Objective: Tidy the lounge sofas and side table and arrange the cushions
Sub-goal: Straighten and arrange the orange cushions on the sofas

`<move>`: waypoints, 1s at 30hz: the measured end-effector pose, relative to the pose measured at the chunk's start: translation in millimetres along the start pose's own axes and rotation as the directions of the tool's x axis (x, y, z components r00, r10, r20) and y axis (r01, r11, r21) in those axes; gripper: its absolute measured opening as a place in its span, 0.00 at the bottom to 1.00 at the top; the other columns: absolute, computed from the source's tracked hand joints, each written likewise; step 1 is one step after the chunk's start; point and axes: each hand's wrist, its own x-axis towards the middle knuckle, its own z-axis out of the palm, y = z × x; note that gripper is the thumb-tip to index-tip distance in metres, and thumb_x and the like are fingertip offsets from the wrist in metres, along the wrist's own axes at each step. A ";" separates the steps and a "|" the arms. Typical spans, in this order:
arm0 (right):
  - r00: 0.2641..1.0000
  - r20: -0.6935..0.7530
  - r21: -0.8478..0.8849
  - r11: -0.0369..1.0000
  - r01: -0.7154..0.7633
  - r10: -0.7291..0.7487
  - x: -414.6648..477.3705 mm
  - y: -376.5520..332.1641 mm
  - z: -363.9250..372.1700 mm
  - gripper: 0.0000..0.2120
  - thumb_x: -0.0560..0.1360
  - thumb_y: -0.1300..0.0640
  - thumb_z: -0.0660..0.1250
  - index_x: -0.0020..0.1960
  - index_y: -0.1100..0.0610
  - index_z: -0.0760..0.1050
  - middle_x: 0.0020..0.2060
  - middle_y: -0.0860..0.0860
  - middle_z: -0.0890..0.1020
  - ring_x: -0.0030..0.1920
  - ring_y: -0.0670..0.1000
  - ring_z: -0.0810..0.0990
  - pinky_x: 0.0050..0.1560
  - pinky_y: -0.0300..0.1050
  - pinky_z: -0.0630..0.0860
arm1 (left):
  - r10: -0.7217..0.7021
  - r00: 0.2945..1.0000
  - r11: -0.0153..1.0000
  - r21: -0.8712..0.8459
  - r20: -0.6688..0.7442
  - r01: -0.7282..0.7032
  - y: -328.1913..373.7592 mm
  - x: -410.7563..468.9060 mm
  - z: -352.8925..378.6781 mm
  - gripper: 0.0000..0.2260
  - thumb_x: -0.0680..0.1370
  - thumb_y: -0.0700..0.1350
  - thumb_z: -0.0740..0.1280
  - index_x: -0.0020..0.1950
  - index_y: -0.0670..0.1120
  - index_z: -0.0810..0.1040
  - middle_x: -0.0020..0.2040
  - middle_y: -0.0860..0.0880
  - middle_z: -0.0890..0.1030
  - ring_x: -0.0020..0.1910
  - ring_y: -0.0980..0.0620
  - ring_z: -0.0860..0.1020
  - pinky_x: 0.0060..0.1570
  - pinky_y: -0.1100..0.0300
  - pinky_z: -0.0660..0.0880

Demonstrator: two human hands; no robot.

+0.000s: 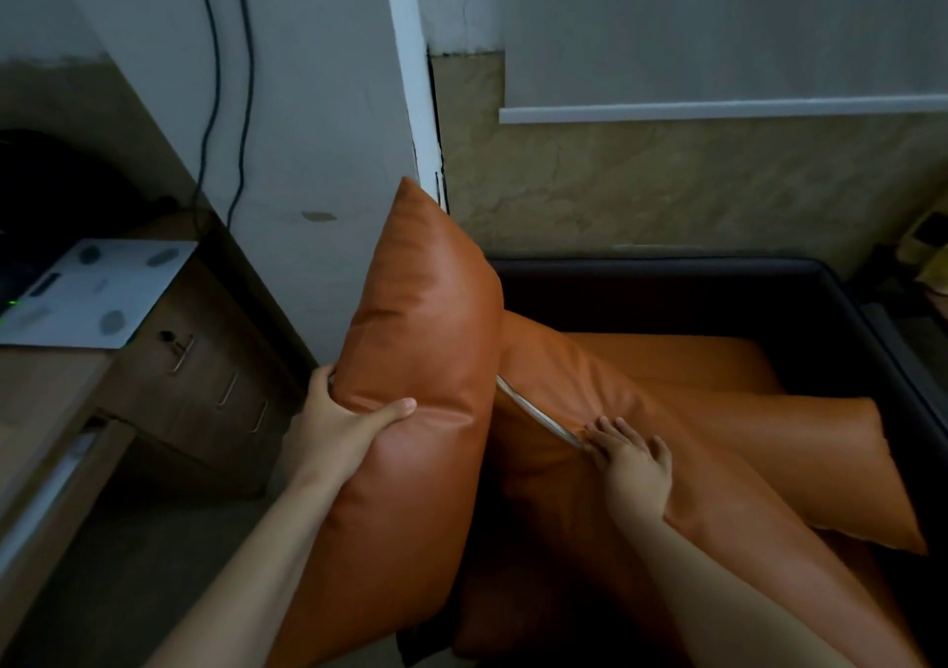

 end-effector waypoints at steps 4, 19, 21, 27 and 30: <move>0.996 -0.081 0.107 0.994 -0.032 0.041 16.0 5.7 -2.7 0.14 0.79 0.52 0.64 0.63 0.53 0.78 0.65 0.51 0.78 0.70 0.48 0.71 0.69 0.49 0.54 | -0.019 1.000 0.997 -0.070 -0.007 0.018 8.7 0.8 11.7 0.46 0.59 0.64 0.79 0.72 0.57 0.64 0.63 0.49 0.77 0.59 0.42 0.76 0.56 0.49 0.72; 0.960 -0.125 0.136 0.963 -0.233 0.250 149.9 51.9 -73.9 0.12 0.81 0.48 0.59 0.54 0.50 0.80 0.45 0.53 0.84 0.48 0.55 0.79 0.60 0.48 0.61 | -0.024 0.999 0.998 -0.065 -0.033 0.022 96.4 20.6 94.1 0.43 0.60 0.64 0.77 0.71 0.56 0.64 0.63 0.50 0.77 0.59 0.42 0.77 0.52 0.53 0.71; 0.951 -0.116 0.161 0.950 -0.267 0.287 166.5 57.2 -81.4 0.12 0.81 0.49 0.59 0.55 0.51 0.79 0.46 0.54 0.84 0.50 0.56 0.79 0.61 0.48 0.61 | -0.030 0.999 0.998 -0.059 -0.029 0.028 113.5 24.2 116.6 0.43 0.61 0.65 0.77 0.70 0.56 0.64 0.63 0.50 0.77 0.59 0.42 0.77 0.49 0.54 0.70; 0.950 -0.044 0.226 0.929 -0.293 0.310 199.1 50.1 -85.5 0.11 0.81 0.53 0.59 0.59 0.51 0.77 0.48 0.52 0.83 0.51 0.55 0.80 0.67 0.52 0.65 | -0.060 0.998 0.998 0.022 -0.036 0.061 150.6 40.0 169.6 0.46 0.59 0.69 0.74 0.71 0.56 0.60 0.63 0.48 0.77 0.57 0.41 0.78 0.47 0.53 0.72; 0.990 -0.071 0.252 0.962 -0.100 0.122 195.5 30.2 -76.0 0.13 0.78 0.48 0.64 0.61 0.49 0.74 0.55 0.49 0.81 0.57 0.51 0.78 0.68 0.51 0.63 | -0.070 0.997 0.997 0.040 -0.042 0.071 162.7 55.2 176.9 0.48 0.59 0.69 0.74 0.73 0.55 0.59 0.64 0.47 0.77 0.58 0.40 0.78 0.53 0.50 0.75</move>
